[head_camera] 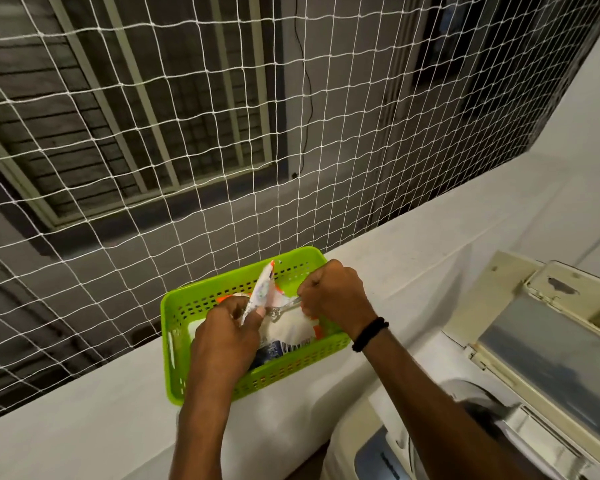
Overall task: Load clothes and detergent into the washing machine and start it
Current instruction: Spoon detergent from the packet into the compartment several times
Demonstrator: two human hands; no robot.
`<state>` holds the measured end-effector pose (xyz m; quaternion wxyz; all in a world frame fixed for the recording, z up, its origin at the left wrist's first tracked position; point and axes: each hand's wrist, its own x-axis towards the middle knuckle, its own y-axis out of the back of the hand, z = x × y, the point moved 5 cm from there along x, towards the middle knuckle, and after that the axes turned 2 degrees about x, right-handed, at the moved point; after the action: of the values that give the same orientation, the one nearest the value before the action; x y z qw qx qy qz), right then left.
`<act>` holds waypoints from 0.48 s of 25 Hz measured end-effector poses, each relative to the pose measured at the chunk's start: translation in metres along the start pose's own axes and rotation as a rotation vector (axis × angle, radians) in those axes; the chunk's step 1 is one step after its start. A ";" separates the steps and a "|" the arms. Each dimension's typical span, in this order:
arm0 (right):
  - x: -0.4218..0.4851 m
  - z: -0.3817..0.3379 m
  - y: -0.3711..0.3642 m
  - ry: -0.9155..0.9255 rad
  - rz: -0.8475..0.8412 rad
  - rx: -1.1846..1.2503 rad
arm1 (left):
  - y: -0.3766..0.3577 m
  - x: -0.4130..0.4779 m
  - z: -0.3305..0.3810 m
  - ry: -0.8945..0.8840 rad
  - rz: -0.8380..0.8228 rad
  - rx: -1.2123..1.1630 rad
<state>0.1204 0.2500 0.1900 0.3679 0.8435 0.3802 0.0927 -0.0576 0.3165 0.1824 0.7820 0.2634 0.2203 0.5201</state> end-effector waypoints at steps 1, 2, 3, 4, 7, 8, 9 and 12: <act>0.001 0.001 -0.002 -0.008 -0.038 -0.010 | 0.000 -0.001 0.000 0.001 0.005 0.002; 0.000 0.002 -0.003 -0.012 -0.072 -0.011 | 0.000 -0.002 0.001 -0.002 0.008 -0.002; 0.001 0.002 -0.005 -0.008 -0.090 -0.003 | 0.000 -0.002 0.001 -0.010 0.009 -0.005; 0.001 0.003 -0.006 0.001 -0.100 0.005 | 0.000 -0.003 0.002 -0.019 0.009 -0.007; 0.004 0.004 -0.009 0.009 -0.122 -0.044 | 0.001 -0.005 0.003 -0.030 0.002 0.003; 0.005 0.005 -0.009 0.012 -0.126 -0.069 | 0.001 -0.006 0.003 -0.035 0.000 0.003; 0.007 0.006 -0.010 0.019 -0.125 -0.087 | 0.002 -0.007 0.004 -0.038 0.000 0.003; 0.007 0.005 -0.013 0.039 -0.130 -0.112 | 0.005 -0.009 0.004 -0.033 -0.012 -0.016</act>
<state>0.1196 0.2578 0.1764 0.4123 0.7931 0.4356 0.1063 -0.0617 0.3090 0.1888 0.7906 0.2645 0.2050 0.5129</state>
